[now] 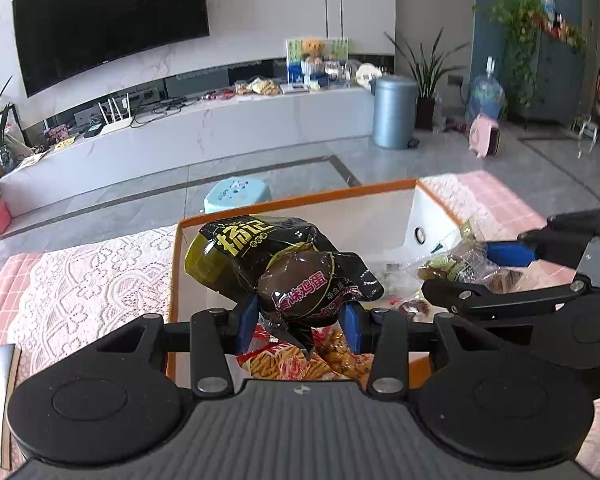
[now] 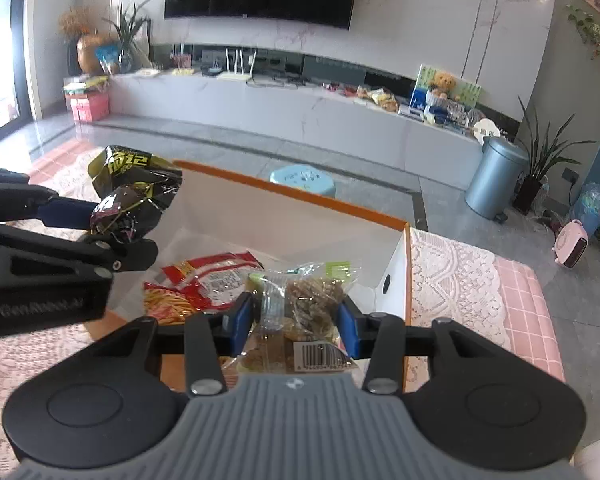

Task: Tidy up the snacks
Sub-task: 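Lift both held bags over the orange box and lower them inside, then open both tools to release the bags into the box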

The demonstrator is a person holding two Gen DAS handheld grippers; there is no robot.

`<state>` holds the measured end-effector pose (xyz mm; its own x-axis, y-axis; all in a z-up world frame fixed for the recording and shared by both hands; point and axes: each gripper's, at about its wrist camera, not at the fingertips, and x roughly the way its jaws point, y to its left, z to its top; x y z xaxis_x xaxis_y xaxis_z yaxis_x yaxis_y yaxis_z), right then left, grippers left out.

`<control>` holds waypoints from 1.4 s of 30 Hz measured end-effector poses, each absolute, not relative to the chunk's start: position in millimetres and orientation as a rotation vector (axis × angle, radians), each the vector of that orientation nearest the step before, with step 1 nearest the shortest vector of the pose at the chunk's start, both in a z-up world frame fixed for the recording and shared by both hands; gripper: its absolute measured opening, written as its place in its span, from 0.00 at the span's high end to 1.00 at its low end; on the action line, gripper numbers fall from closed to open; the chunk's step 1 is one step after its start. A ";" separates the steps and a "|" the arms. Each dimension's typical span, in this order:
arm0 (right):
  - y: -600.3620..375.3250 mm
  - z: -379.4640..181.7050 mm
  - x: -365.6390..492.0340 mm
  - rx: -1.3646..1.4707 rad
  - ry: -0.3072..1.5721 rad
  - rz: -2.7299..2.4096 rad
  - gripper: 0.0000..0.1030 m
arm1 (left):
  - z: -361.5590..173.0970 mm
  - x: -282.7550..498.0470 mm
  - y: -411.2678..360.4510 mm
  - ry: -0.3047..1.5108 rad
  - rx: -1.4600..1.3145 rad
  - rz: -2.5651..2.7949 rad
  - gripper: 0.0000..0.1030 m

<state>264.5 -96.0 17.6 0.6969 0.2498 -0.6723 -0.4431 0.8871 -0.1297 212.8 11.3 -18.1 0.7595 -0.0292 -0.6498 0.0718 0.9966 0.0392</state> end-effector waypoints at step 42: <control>-63.3 -71.3 361.1 -0.543 0.986 0.348 0.54 | -79.7 299.1 6.4 1.045 0.137 -0.013 0.40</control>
<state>361.1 -63.3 -71.3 0.5133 0.0350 -0.8575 -0.5113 0.8149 -0.2729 299.1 6.4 -79.7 0.5025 0.0549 -0.8628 0.0755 0.9914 0.1070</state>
